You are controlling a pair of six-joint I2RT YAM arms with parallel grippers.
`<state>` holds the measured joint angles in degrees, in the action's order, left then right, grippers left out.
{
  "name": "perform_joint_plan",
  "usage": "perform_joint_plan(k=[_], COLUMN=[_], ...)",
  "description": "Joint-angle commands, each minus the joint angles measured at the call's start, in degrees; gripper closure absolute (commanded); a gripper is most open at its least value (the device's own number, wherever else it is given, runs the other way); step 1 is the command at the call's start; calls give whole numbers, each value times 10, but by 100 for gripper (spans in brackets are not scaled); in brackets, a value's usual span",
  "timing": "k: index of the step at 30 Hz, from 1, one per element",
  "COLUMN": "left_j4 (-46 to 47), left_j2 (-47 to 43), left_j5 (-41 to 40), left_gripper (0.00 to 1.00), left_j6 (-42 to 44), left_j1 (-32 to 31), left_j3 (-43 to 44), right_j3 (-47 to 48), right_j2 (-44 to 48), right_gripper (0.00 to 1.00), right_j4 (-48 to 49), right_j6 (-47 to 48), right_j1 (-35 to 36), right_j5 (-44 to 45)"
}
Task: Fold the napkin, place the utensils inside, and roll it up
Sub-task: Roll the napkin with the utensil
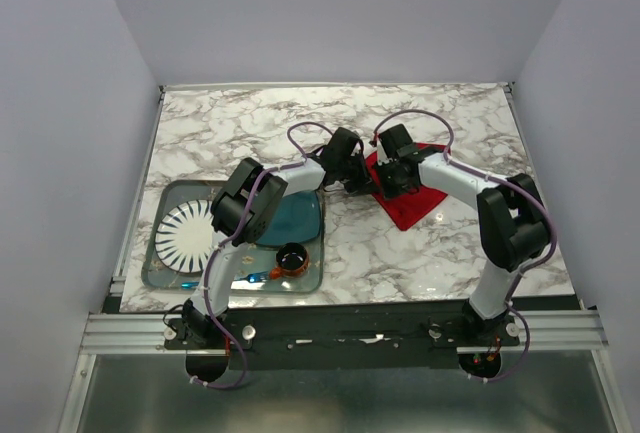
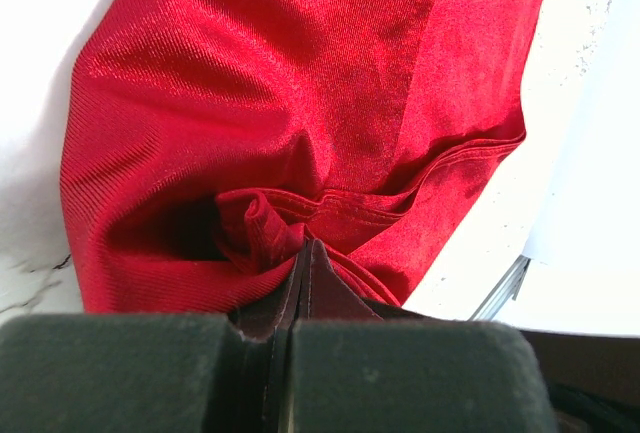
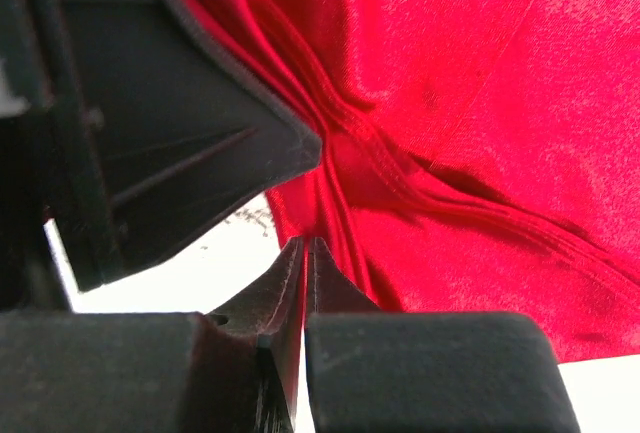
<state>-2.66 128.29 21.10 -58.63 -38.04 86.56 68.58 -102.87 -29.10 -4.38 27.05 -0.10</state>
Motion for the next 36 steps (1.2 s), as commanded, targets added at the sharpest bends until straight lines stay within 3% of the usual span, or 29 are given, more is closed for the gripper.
perform_joint_plan(k=[1,10,19,29,31,36], left_j4=[-106,-109,-115,-116,-120,-144], left_j2=[54,32,-8,-108,-119,-135], left_j5=[-42,-36,-14,-29,-35,-68], left_gripper=[100,100,99,69,69,83], left_j6=[28,42,85,116,113,121], left_j1=[-1,-1,10,20,24,41], left_j3=[-23,-13,26,3,-10,-43], right_j3=[10,10,5,15,15,16], right_j2=[-32,-73,-92,-102,-102,-102], right_gripper=[89,88,88,88,88,88], right_j4=[12,-12,-25,-29,-30,-30], right_j6=[3,-19,-12,-7,-7,-5], right_j1=[1,-4,-25,-32,-32,-33], right_j5=[33,52,12,-10,-10,-13])
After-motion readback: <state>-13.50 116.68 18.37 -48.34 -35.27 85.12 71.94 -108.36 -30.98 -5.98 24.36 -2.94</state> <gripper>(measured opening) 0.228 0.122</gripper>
